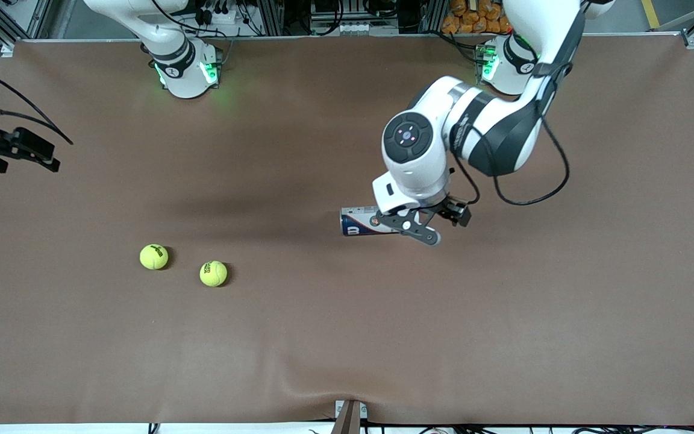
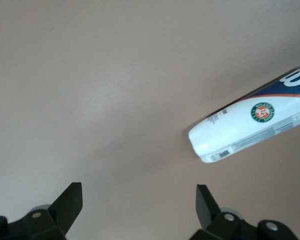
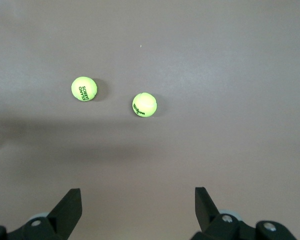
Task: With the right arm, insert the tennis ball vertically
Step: 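Reach the left gripper to the white tennis ball can and grasp it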
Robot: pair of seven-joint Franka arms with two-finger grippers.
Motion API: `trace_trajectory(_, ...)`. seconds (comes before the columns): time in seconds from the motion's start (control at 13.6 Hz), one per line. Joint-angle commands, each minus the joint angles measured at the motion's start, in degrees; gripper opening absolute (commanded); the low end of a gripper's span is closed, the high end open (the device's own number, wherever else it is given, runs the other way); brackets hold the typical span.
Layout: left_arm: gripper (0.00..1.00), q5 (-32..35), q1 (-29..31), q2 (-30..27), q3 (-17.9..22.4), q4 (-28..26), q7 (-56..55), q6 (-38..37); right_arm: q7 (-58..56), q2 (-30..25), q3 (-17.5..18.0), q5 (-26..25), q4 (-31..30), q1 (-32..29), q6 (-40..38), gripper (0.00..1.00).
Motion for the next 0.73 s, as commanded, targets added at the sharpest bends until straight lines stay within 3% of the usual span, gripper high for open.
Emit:
trace_trajectory(0.0, 1.0, 1.35, -1.55, 2.96, 0.71, 2.1, 3.66, 1.88, -0.75, 1.58, 0.22, -0.05, 0.71, -0.26, -0.56, 1.0)
trace_trajectory(0.37, 1.0, 1.35, -2.07, 7.1, 0.63, 2.1, 8.61, 7.41, -1.98, 2.82, 0.22, -0.05, 0.62, 0.19, -0.56, 1.0)
trace_trajectory(0.66, 1.0, 2.93, -4.36, 7.11, 0.54, 1.58, 14.03, 6.82, -3.49, 3.34, 0.22, -0.32, 0.8, 0.01, -0.56, 1.0)
